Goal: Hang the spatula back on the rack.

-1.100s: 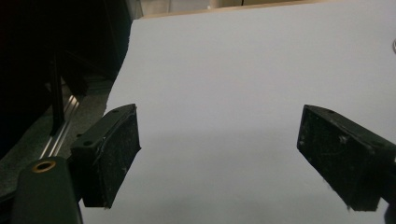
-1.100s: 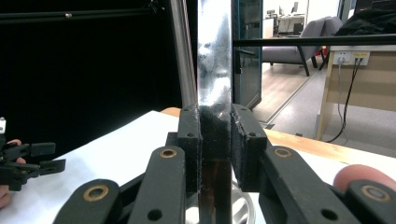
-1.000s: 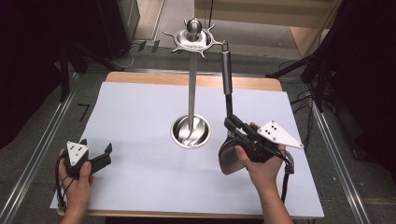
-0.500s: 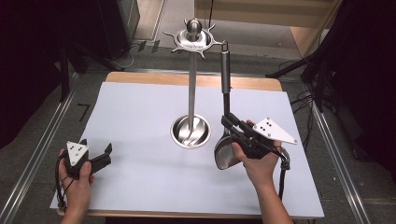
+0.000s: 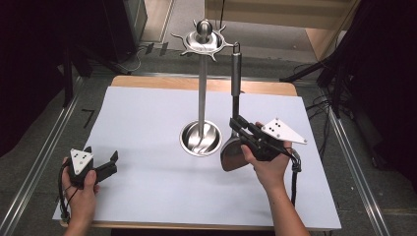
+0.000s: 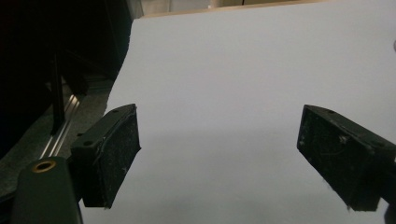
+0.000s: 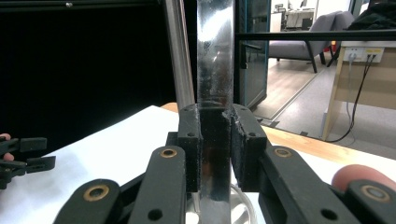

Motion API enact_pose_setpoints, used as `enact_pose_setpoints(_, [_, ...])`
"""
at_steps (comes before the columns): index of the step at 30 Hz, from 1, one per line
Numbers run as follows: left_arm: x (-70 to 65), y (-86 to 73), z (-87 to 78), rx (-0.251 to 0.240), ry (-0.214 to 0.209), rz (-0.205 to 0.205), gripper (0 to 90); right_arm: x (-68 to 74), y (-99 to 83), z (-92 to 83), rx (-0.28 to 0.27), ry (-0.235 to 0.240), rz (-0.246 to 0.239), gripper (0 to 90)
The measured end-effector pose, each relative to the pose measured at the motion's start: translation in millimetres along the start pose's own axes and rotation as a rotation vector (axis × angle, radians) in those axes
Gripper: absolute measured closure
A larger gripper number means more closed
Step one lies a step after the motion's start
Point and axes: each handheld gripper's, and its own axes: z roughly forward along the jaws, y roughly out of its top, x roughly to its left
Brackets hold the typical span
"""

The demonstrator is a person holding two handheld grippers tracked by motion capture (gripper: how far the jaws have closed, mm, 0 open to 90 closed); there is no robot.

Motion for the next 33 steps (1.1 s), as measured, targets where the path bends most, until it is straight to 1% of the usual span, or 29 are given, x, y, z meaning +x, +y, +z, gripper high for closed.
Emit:
enact_pose_setpoints(9, [0.4, 0.1, 0.1, 0.001, -0.003, -0.004, 13.9, -4.7, 2.5, 8.1, 0.008, 0.011, 0.012, 77.3])
enact_pose_setpoints(11, [0.6, 0.1, 0.1, 0.001, -0.003, -0.001, 13.9, -6.1, 2.2, 8.9, 0.008, 0.013, 0.007, 77.4])
enact_pose_setpoints(15, [0.2, 0.0, 0.1, -0.001, -0.001, -0.001, 13.9, -7.3, 2.0, 8.6, 0.014, 0.028, 0.015, 77.4])
enact_pose_setpoints(20, [-0.1, 0.0, 0.0, 0.000, 0.000, -0.001, 13.9, -8.3, 3.0, 4.0, 0.007, 0.024, -0.008, 77.6])
enact_pose_setpoints(23, [0.1, 0.1, 0.0, 0.003, 0.001, 0.000, 13.9, -7.7, 4.3, 1.0, -0.004, 0.039, -0.013, 77.6])
enact_pose_setpoints(27, [-0.1, 0.0, -0.1, 0.000, 0.001, 0.000, 13.9, -11.1, 4.0, 1.8, 0.002, 0.053, 0.006, 77.7])
enact_pose_setpoints(30, [-0.1, 0.0, 0.0, 0.001, 0.000, -0.001, 13.9, -12.1, 3.6, 2.4, 0.005, 0.058, 0.007, 77.7])
enact_pose_setpoints(33, [0.0, 0.0, 0.0, 0.000, 0.001, 0.001, 13.9, -13.7, 4.9, 1.2, -0.008, 0.084, 0.017, 77.7])
